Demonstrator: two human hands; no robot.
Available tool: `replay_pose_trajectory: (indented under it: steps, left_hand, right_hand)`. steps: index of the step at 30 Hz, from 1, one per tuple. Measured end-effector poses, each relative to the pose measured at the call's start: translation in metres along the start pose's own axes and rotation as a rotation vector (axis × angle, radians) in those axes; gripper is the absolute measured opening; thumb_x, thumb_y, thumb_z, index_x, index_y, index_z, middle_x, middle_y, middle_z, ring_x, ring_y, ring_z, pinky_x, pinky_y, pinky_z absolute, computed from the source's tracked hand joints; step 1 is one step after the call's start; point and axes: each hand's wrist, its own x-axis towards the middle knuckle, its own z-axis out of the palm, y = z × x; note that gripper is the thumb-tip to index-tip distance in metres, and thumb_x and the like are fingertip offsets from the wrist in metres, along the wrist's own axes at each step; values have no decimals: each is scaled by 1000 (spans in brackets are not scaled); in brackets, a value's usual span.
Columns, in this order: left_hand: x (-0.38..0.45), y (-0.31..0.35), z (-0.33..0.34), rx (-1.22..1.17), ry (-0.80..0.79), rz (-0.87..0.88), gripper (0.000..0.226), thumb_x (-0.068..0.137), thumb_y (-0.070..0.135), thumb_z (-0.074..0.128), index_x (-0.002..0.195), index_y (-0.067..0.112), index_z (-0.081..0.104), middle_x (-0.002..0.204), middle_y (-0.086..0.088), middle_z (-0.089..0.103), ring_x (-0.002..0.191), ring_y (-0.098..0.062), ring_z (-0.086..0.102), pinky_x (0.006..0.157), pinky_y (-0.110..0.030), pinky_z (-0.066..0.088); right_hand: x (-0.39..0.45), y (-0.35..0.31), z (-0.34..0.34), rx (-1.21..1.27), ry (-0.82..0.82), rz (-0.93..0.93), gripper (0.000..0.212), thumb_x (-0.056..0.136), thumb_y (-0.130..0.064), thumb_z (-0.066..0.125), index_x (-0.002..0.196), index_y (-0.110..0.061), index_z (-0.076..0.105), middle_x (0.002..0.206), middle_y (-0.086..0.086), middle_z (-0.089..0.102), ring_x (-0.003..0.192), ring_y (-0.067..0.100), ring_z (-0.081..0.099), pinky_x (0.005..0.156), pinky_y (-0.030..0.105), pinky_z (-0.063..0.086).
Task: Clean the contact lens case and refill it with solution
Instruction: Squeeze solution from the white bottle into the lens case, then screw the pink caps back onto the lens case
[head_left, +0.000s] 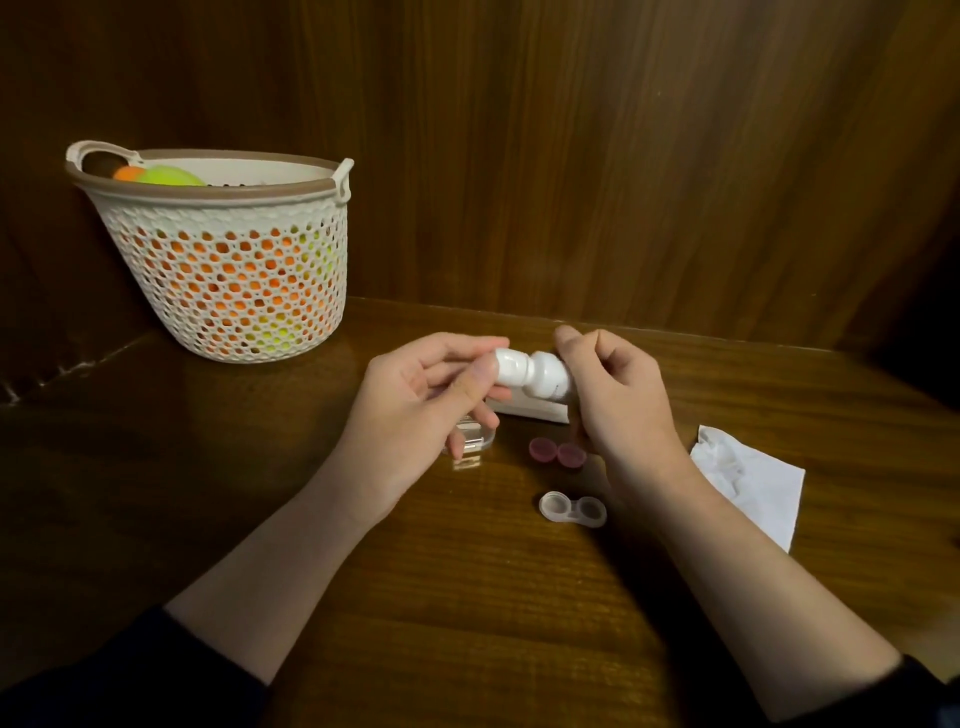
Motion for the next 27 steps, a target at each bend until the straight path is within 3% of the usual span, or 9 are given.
replay_pose_trajectory:
  steps: [3, 6, 11, 15, 18, 20, 22, 25, 27]
  left_hand:
    - [0, -1, -1, 3, 106, 45, 26, 103, 30, 62, 127, 30, 75, 100, 2, 80, 74, -15, 74, 50, -24, 55]
    - [-1, -1, 2, 61, 165, 75, 34, 100, 39, 60, 131, 32, 73, 99, 5, 78, 72, -19, 73, 50, -30, 53]
    - [-3, 1, 6, 169, 139, 118, 41, 102, 38, 58, 143, 34, 64, 104, 9, 79, 74, -26, 75, 50, -30, 56]
    - [-6, 8, 9, 153, 87, 145, 47, 96, 40, 64, 142, 30, 64, 109, 8, 78, 81, -20, 78, 51, -24, 59]
    - [-11, 8, 14, 244, 44, 93, 25, 89, 45, 71, 107, 28, 75, 89, 11, 77, 76, -15, 76, 53, -20, 55]
    - [-12, 6, 19, 364, 3, 62, 20, 87, 46, 75, 92, 27, 72, 81, 14, 74, 74, -11, 73, 58, -22, 57]
    - [-13, 4, 23, 451, -15, 21, 17, 86, 42, 81, 85, 29, 70, 80, 15, 73, 77, -11, 71, 64, -25, 60]
    - [-12, 3, 25, 474, -9, -33, 18, 85, 40, 84, 82, 28, 71, 76, 13, 71, 75, -12, 69, 67, -32, 61]
    - [-12, 2, 25, 474, -27, -61, 16, 88, 41, 78, 83, 28, 71, 74, 13, 72, 70, -11, 69, 64, -26, 58]
  right_hand:
    - [-1, -9, -5, -4, -203, -58, 38, 99, -59, 66, 85, -24, 72, 68, -4, 64, 54, 14, 58, 45, 29, 46]
    - [-2, -14, -10, -113, -385, -81, 35, 94, -70, 65, 110, -42, 76, 85, 0, 76, 59, 17, 67, 53, 34, 52]
    - [-2, -16, -19, -131, -453, -113, 26, 97, -59, 70, 118, -44, 75, 94, -7, 76, 75, 6, 69, 65, 25, 58]
    - [10, -10, -34, -33, -227, -85, 29, 94, -51, 77, 119, -37, 74, 98, -19, 75, 84, -4, 66, 70, 19, 53]
    - [20, 2, -45, -32, 81, -20, 35, 93, -46, 80, 123, -34, 67, 99, -19, 76, 86, 0, 72, 66, 18, 59]
    - [25, 11, -54, -174, 240, 1, 46, 92, -42, 82, 131, -27, 64, 112, -12, 75, 98, 10, 73, 77, 31, 64]
    - [27, 19, -61, -317, 332, 32, 52, 94, -40, 81, 138, -22, 61, 123, -4, 71, 105, 14, 67, 88, 40, 63]
    - [30, 27, -66, -416, 413, 77, 51, 97, -34, 78, 142, -17, 59, 129, 3, 70, 104, 15, 62, 84, 37, 56]
    - [32, 30, -66, -440, 430, 115, 48, 100, -31, 75, 142, -17, 57, 133, 5, 69, 109, 19, 63, 88, 40, 57]
